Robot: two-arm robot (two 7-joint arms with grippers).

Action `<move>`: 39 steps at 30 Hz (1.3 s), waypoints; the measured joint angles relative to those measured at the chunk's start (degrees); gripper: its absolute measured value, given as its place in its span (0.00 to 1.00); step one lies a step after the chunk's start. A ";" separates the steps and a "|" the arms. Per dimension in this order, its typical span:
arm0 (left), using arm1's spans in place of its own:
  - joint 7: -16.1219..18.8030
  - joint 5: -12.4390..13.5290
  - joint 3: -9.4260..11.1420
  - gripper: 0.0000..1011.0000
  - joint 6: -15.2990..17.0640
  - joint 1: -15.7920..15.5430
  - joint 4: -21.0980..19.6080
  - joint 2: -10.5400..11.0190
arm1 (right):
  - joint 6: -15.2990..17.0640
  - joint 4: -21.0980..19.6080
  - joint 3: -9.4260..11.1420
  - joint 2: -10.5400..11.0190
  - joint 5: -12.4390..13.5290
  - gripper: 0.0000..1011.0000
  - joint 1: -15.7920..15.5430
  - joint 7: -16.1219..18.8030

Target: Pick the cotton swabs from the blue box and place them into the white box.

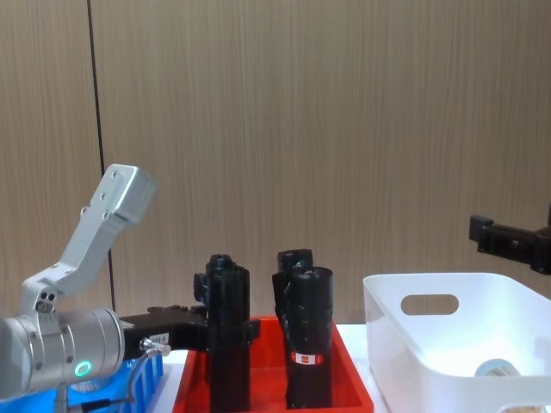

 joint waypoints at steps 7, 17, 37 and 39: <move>-0.79 -0.04 0.07 0.98 -0.70 -1.02 1.96 -0.59 | 0.00 0.00 0.00 0.00 0.00 0.99 0.00 0.00; -1.15 0.09 0.14 0.74 -1.21 -1.76 3.43 -0.98 | 0.00 0.00 0.00 0.00 0.00 0.99 0.00 0.00; -0.52 0.78 0.25 0.45 -2.08 -1.49 2.87 -0.96 | 0.00 0.00 0.00 0.00 0.00 0.99 0.00 0.00; -0.36 0.78 0.25 0.45 -2.33 -1.37 2.60 -0.91 | 0.00 0.00 0.00 0.00 0.00 0.99 0.00 0.00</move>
